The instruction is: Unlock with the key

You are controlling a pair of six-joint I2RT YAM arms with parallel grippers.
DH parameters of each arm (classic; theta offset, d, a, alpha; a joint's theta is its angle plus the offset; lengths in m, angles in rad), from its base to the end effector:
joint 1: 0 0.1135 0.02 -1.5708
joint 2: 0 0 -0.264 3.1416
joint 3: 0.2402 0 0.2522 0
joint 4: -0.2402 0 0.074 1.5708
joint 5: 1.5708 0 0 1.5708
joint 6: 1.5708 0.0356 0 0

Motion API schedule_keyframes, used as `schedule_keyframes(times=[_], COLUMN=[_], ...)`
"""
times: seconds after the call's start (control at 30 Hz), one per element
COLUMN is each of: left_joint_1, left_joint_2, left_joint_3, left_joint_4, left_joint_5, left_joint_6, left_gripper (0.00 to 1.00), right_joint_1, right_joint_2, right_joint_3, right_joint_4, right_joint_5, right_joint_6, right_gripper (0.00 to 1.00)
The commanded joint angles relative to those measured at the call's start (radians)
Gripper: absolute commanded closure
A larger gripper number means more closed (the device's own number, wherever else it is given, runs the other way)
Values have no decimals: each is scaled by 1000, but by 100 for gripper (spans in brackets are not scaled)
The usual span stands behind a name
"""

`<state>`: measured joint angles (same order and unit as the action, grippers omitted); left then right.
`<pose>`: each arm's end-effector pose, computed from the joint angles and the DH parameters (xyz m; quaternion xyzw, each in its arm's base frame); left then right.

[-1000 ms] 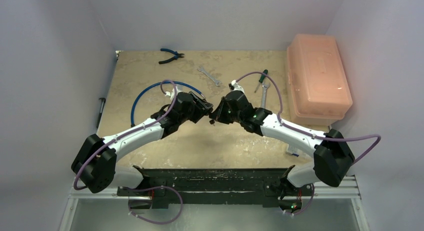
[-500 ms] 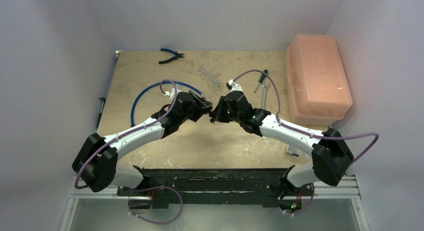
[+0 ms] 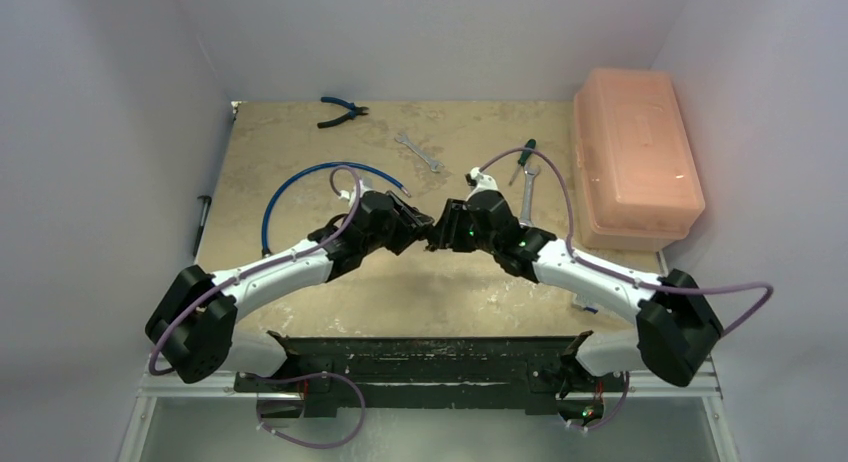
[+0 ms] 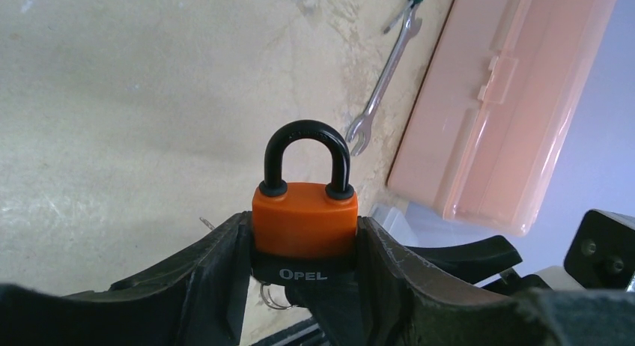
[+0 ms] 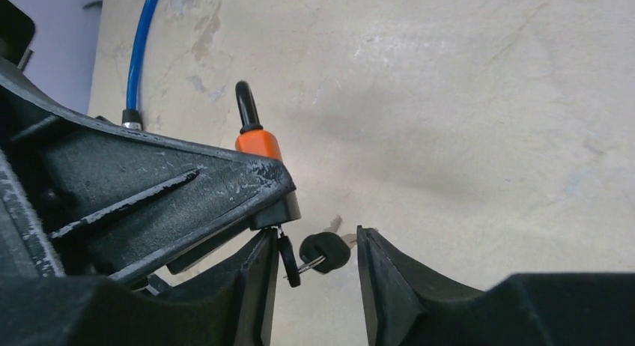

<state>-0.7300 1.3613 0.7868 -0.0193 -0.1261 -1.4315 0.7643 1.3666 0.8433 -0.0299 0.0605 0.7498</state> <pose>0.2220 -0.1927 0.2278 -0.3306 0.8175 -0.3871 0.2695 0.2194 0.2073 0.2440 0.0084 0.8730 0.3152 0.3721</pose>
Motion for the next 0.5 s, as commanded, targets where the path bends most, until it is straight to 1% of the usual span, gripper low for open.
schedule_keyframes(times=[0.0,0.13,0.2,0.3,0.37,0.47], left_joint_1=[-21,-21,-20,-21,-21,-20], left_joint_2=[6,24,34,41,36,25], left_joint_3=[10,12,11,12,13,15], left_joint_4=[38,48,58,70,67,71], left_joint_5=[46,42,51,65,67,74], left_joint_6=[-4,1,-6,-5,13,93], left_gripper=[100,100,100,100,100,100], right_joint_1=[-33,-49,-50,-50,-52,-86], right_joint_2=[-136,-238,-276,-299,-315,-320], right_joint_3=[-52,-114,-135,-146,-147,-116], right_joint_4=[-14,-37,-18,-7,-20,-83], right_joint_5=[70,41,9,-21,-4,20], right_joint_6=[-5,4,-11,-23,-23,-4], right_gripper=[49,40,37,35,35,34])
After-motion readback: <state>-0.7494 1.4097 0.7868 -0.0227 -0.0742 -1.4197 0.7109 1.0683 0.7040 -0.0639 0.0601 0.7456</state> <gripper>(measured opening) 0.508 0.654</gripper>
